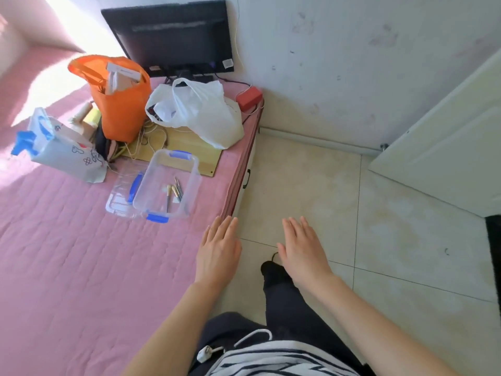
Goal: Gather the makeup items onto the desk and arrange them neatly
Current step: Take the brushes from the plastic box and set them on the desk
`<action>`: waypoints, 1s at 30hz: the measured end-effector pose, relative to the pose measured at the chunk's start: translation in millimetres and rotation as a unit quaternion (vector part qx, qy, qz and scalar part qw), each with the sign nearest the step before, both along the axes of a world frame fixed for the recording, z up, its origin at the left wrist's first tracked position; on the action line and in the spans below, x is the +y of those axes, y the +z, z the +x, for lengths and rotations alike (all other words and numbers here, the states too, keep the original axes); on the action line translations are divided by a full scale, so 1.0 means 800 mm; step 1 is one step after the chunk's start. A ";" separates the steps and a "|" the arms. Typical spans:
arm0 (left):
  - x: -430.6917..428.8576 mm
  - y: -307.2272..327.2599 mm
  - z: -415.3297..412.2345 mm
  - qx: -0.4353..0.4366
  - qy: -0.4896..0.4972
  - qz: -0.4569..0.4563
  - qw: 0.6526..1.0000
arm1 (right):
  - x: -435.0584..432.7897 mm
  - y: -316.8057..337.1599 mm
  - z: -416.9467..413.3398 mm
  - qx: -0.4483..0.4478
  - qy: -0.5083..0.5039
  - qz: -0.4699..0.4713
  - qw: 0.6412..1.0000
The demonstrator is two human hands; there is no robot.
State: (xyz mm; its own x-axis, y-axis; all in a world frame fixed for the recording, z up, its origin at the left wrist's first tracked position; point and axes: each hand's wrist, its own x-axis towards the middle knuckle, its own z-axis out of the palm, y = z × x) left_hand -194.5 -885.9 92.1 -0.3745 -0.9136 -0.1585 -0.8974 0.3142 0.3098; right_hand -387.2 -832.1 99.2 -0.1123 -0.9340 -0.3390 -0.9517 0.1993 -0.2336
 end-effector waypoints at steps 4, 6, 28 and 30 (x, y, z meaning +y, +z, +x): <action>-0.035 0.006 -0.043 0.011 0.060 0.001 0.998 | -0.069 0.008 -0.055 0.000 0.037 0.000 0.999; -0.051 0.007 -0.059 0.019 0.083 -0.001 0.996 | -0.101 0.008 -0.073 -0.001 0.061 0.004 0.998; -0.208 -0.031 0.003 0.034 0.331 0.063 0.941 | -0.391 -0.020 0.007 0.005 0.293 0.030 0.956; -0.220 -0.034 0.018 0.034 0.345 0.063 0.936 | -0.408 -0.022 0.025 0.006 0.307 0.037 0.951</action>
State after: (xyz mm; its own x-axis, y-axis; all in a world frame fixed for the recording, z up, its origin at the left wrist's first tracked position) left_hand -179.8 -1062.1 65.2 0.2846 -0.9173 -0.2786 -0.8504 -0.3757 0.3684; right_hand -367.1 -1158.5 81.2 0.4424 -0.7986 -0.4080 -0.8964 -0.3801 -0.2281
